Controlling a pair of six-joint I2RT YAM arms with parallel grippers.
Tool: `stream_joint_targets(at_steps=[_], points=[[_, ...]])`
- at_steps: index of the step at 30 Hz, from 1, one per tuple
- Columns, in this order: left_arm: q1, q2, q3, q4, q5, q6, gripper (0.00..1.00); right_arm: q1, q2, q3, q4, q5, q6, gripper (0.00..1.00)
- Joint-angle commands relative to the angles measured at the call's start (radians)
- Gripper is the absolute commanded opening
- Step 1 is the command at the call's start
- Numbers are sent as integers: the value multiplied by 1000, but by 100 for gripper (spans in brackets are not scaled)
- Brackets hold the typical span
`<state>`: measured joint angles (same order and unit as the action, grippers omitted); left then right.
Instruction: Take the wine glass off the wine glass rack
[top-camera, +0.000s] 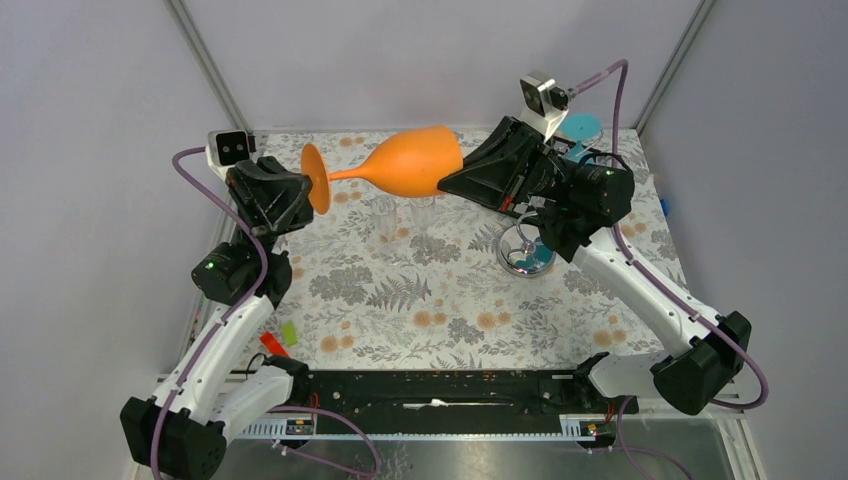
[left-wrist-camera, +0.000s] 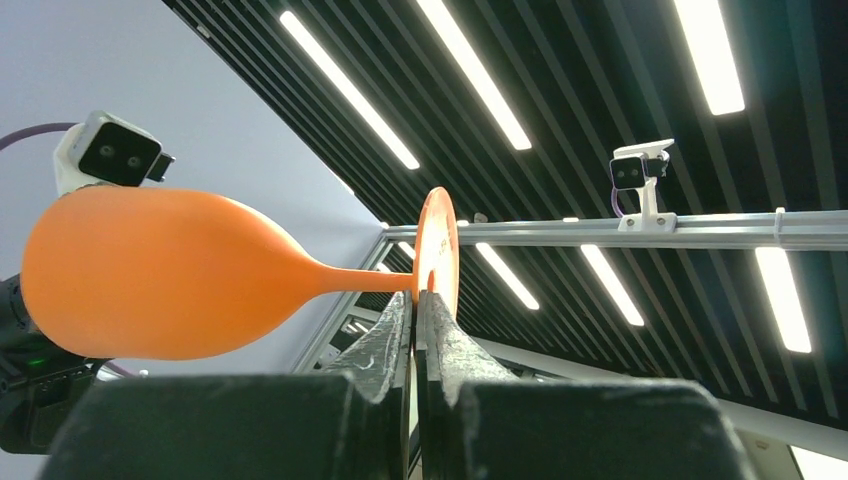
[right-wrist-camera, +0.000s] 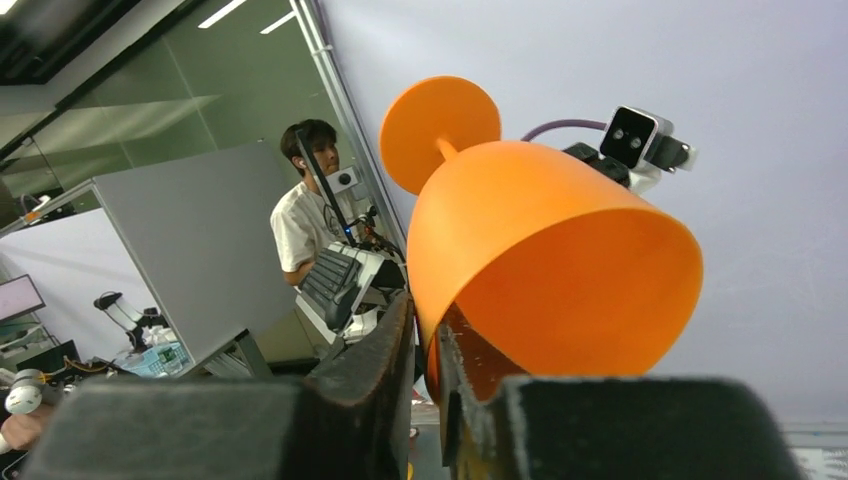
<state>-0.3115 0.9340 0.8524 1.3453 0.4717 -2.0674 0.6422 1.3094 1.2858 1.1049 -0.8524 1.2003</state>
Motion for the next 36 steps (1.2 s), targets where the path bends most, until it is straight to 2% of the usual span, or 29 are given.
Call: stream_joint_targets(at_steps=[1, 3, 4, 5, 6, 7, 10, 12, 14, 15, 20, 22, 25, 27, 29, 31, 33, 36], points=[[2, -15, 13, 41, 4, 14, 0, 17, -14, 55, 67, -22, 11, 9], [0, -19, 10, 38, 4, 32, 0, 17, -24, 49, 46, -10, -1, 0], [1, -24, 9, 29, 8, 44, 2, 17, -31, 43, 31, -2, -11, 0], [1, -31, 7, 17, 12, 59, 9, 17, -41, 36, 23, 6, -22, 0], [2, -40, 5, 3, 16, 73, 19, 17, -51, 29, 6, 16, -37, 0], [2, -50, 2, -12, 19, 90, 36, 17, -63, 20, -23, 26, -55, 0], [2, -85, -6, -98, 43, 145, 69, 16, -100, 4, -104, 64, -117, 0], [2, -103, -15, -161, 64, 183, 81, 17, -130, -14, -161, 107, -160, 0], [2, -122, -41, -215, 74, 216, 89, 17, -171, -40, -253, 175, -220, 0], [2, -133, -61, -233, 74, 232, 97, 17, -198, -51, -312, 217, -257, 0], [2, -185, -142, -361, 99, 340, 99, 17, -304, -25, -708, 380, -441, 0], [2, -216, -148, -476, 124, 419, 99, 17, -300, 62, -981, 403, -510, 0], [2, -261, -106, -740, 175, 611, 99, 17, -291, 135, -1262, 420, -597, 0], [2, -306, -24, -989, 182, 806, 99, 21, -303, 135, -1360, 445, -625, 0], [2, -346, 68, -1296, 115, 1030, 99, 39, -310, 138, -1442, 485, -656, 0], [2, -377, 143, -1519, 23, 1200, 99, 78, -297, 161, -1529, 529, -700, 0], [2, -397, 196, -1671, -78, 1322, 99, 144, -260, 207, -1639, 598, -763, 0], [2, -420, 237, -1805, -202, 1425, 99, 252, -170, 292, -1791, 732, -842, 0]])
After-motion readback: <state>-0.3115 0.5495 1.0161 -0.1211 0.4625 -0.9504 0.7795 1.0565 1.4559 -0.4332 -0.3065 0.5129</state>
